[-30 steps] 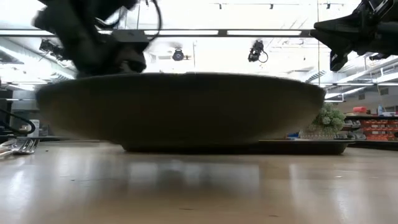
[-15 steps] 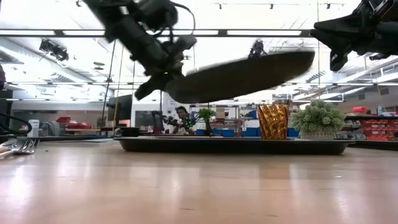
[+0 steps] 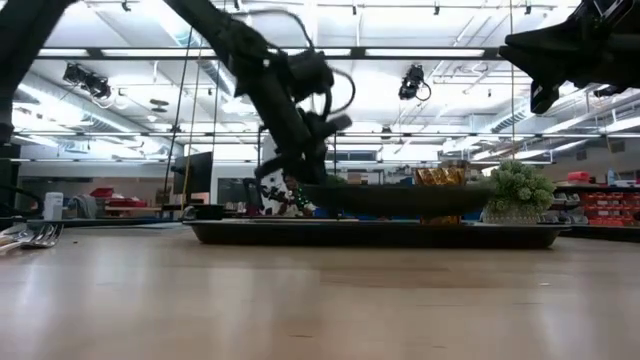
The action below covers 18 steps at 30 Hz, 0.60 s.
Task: Pick and place plate/cup/fork/spoon on tray
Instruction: Put the black plate on the black serving tray
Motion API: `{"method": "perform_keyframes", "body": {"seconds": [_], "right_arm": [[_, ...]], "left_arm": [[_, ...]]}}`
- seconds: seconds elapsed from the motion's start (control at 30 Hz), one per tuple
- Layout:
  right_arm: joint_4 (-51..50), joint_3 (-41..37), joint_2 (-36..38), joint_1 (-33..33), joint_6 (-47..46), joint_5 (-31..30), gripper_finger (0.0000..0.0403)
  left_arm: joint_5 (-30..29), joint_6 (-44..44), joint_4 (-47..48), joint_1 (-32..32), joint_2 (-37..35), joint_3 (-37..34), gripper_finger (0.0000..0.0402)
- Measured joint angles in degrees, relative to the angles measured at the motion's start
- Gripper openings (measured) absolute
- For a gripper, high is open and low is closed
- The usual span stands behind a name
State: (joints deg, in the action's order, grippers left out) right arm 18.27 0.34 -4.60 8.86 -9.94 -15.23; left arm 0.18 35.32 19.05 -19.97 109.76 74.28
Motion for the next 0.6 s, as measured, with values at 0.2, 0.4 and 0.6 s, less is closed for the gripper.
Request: {"method": "perform_keyframes", "body": {"seconds": [0.2,0.4,0.6], "right_arm": [[0.06,0.00,0.00,0.00,0.01,0.07,0.0078],[0.06,0.00,0.01,0.00,0.01,0.11,0.0078],[0.06,0.00,0.00,-0.01,-0.01,0.12,0.0078]], "left_arm": [[0.99,-1.40,0.29,-2.37,2.78,0.11,0.0011],[1.17,-3.01,-0.66,-3.12,3.53,0.12,0.0011],[-1.02,-3.87,-2.59,-2.83,3.53,0.17,0.0057]]}}
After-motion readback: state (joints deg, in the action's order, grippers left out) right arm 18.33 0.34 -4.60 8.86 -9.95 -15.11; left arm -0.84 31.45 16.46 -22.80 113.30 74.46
